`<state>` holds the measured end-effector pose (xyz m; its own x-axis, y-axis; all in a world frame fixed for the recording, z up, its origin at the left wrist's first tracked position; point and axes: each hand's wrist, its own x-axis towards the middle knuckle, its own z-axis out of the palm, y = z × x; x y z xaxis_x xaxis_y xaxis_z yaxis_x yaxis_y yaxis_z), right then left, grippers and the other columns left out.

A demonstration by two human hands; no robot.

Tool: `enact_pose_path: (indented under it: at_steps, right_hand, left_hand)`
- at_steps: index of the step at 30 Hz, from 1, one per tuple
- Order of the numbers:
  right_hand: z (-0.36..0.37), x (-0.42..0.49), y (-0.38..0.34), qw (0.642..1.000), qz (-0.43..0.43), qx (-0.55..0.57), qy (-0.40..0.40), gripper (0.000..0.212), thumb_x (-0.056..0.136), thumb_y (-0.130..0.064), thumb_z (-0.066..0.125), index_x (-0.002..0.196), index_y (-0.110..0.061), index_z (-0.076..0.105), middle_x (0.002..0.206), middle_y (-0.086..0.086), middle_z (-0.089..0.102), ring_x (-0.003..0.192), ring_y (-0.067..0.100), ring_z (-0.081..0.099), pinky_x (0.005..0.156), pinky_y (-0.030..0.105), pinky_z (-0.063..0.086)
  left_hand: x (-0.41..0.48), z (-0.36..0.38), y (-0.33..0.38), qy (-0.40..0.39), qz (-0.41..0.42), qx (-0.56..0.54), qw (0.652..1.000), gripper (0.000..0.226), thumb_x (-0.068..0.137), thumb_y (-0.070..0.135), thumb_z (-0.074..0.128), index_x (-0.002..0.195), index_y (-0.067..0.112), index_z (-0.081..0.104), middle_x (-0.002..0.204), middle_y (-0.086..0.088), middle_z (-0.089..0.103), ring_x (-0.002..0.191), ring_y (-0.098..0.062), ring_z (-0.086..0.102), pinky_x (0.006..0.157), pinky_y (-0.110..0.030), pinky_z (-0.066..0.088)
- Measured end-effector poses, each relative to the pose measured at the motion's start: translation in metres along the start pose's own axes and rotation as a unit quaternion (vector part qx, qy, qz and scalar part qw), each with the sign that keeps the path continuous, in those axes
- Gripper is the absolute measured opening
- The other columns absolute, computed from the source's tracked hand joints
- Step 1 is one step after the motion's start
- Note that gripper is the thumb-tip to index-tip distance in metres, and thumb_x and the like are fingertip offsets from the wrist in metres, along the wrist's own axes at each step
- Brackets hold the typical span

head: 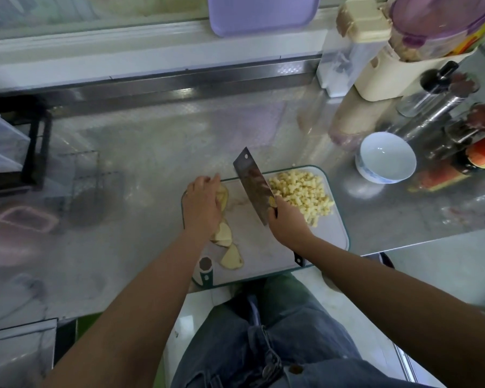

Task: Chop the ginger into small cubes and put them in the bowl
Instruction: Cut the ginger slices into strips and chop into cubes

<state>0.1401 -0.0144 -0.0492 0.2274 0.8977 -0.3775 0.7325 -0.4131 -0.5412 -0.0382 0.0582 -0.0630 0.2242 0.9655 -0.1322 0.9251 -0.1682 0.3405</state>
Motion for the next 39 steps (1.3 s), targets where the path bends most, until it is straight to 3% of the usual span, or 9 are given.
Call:
enact_pose_path:
  at_steps: [4,8,13,18,21,25,28,35,39]
  right_hand:
    - [0.0,-0.001,0.0,1.0,-0.003,0.003,0.004,0.014,0.099,-0.02,0.038,0.095,-0.01,0.047,0.074,0.009,0.054,0.068,0.027,0.055,0.059,0.034,0.043]
    - [-0.001,-0.002,-0.001,1.0,-0.004,0.007,0.002,0.017,0.099,-0.02,0.038,0.098,-0.008,0.05,0.077,0.011,0.057,0.07,0.028,0.058,0.064,0.039,0.049]
    - [-0.002,0.0,0.002,1.0,-0.006,0.015,-0.007,0.017,0.099,-0.019,0.039,0.096,-0.006,0.049,0.068,0.007,0.052,0.06,0.021,0.05,0.059,0.034,0.041]
    - [-0.002,0.001,0.004,1.0,-0.013,0.013,-0.003,0.016,0.098,-0.017,0.04,0.085,-0.01,0.047,0.063,0.004,0.049,0.054,0.016,0.045,0.049,0.029,0.034]
    - [-0.002,0.002,0.003,1.0,-0.012,0.021,-0.002,0.017,0.098,-0.019,0.04,0.085,-0.011,0.048,0.062,0.004,0.049,0.052,0.017,0.046,0.048,0.029,0.038]
    - [-0.005,0.005,0.001,0.999,-0.003,0.032,-0.019,0.019,0.1,-0.023,0.039,0.094,-0.009,0.05,0.067,0.009,0.053,0.054,0.021,0.049,0.052,0.038,0.049]
    - [-0.006,0.006,0.001,0.999,0.0,0.033,-0.029,0.019,0.1,-0.023,0.039,0.095,-0.008,0.05,0.066,0.009,0.052,0.051,0.021,0.048,0.05,0.036,0.047]
    - [-0.008,0.005,0.004,0.999,-0.01,0.035,-0.016,0.02,0.099,-0.021,0.041,0.091,-0.006,0.052,0.065,0.007,0.051,0.053,0.02,0.048,0.053,0.038,0.048]
    - [-0.009,0.007,0.005,0.999,-0.014,0.031,-0.012,0.02,0.098,-0.022,0.042,0.083,-0.01,0.049,0.062,0.004,0.049,0.051,0.017,0.046,0.05,0.033,0.044]
  left_hand:
    - [0.002,-0.005,0.002,0.025,0.018,0.018,0.999,0.032,0.092,0.011,0.053,0.122,0.019,0.061,0.12,-0.007,0.05,0.111,-0.027,0.044,0.088,-0.035,0.037]
    - [-0.002,-0.011,0.0,0.063,0.045,0.005,0.997,0.017,0.094,0.016,0.054,0.104,0.012,0.066,0.108,-0.008,0.056,0.1,-0.026,0.048,0.081,-0.035,0.038]
    - [-0.018,-0.019,-0.005,0.099,0.056,-0.102,0.988,0.011,0.088,0.018,0.062,0.084,0.008,0.066,0.086,-0.008,0.059,0.082,-0.024,0.053,0.068,-0.037,0.046]
    - [-0.041,-0.019,-0.022,-0.04,0.062,-0.14,0.987,0.017,0.08,0.025,0.07,0.097,0.024,0.071,0.083,0.011,0.055,0.089,-0.013,0.051,0.081,-0.028,0.045]
    - [-0.044,-0.015,-0.026,-0.005,0.064,-0.092,0.994,0.028,0.079,0.03,0.073,0.104,0.019,0.066,0.104,0.002,0.055,0.105,-0.017,0.047,0.083,-0.024,0.037]
    - [-0.034,-0.016,-0.019,0.082,-0.01,-0.084,0.993,0.029,0.09,0.022,0.06,0.117,0.011,0.061,0.114,-0.007,0.053,0.108,-0.024,0.048,0.086,-0.032,0.042]
    - [-0.019,-0.016,-0.014,0.053,-0.038,-0.033,0.997,0.035,0.097,0.017,0.046,0.13,0.012,0.054,0.125,-0.01,0.052,0.113,-0.027,0.044,0.089,-0.033,0.039]
    - [-0.009,-0.018,-0.018,0.058,-0.077,-0.016,0.995,0.024,0.096,0.012,0.049,0.111,0.011,0.067,0.107,-0.012,0.062,0.102,-0.028,0.05,0.082,-0.033,0.04]
    - [-0.009,-0.02,-0.024,0.049,-0.076,-0.025,0.996,0.024,0.094,0.01,0.052,0.115,0.008,0.064,0.109,-0.013,0.06,0.104,-0.028,0.049,0.081,-0.032,0.037]
